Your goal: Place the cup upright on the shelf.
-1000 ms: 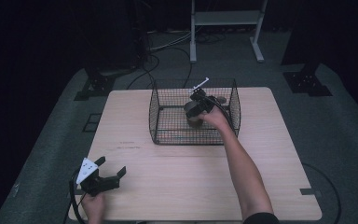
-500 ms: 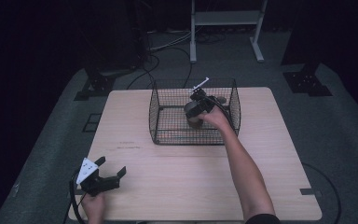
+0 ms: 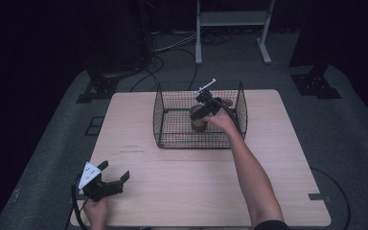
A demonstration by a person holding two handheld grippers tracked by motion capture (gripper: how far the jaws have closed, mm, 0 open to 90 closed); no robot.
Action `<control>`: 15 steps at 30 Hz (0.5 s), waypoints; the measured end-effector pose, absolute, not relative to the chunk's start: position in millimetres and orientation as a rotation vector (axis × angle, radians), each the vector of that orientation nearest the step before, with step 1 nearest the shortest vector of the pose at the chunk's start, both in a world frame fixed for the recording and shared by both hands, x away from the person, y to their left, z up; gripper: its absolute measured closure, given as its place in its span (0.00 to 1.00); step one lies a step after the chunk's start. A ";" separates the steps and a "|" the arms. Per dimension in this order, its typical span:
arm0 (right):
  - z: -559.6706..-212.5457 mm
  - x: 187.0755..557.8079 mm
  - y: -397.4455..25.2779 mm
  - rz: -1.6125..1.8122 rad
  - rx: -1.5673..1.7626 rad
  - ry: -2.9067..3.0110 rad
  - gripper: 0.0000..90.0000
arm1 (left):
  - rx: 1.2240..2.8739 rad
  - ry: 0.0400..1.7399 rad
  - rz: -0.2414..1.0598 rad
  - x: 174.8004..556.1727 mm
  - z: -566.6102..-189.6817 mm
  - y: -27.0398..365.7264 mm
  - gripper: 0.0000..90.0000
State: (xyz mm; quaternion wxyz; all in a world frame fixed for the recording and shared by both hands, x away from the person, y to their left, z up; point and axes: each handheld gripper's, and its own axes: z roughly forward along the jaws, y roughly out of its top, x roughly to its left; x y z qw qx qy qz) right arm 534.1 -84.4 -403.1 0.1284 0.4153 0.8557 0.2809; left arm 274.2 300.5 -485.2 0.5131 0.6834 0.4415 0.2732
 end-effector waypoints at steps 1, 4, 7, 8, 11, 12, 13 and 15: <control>-402.6 534.0 -84.7 0.819 1.206 2.487 0.10 | 1.643 1.062 0.657 274.3 -485.2 300.5 0.00; -400.7 533.8 -86.1 0.828 1.213 2.475 0.10 | 1.645 1.063 0.656 274.5 -485.2 300.6 0.00; -398.8 533.7 -87.5 0.846 1.220 2.463 0.09 | 1.644 1.064 0.655 274.7 -485.3 300.6 0.00; -397.5 533.4 -87.9 0.853 1.217 2.461 0.09 | 1.644 1.063 0.655 274.7 -485.3 300.6 0.00; -393.4 533.3 -89.1 0.870 1.223 2.458 0.09 | 1.651 1.062 0.656 274.9 -485.3 300.5 0.00; -390.9 532.9 -90.1 0.889 1.218 2.455 0.09 | 1.648 1.064 0.655 274.8 -485.2 300.2 0.00; -388.6 532.0 -90.4 0.899 1.224 2.445 0.09 | 1.649 1.064 0.655 274.8 -485.3 300.2 0.00; -384.0 530.5 -91.9 0.908 1.224 2.439 0.09 | 1.652 1.064 0.655 274.9 -485.2 300.3 0.00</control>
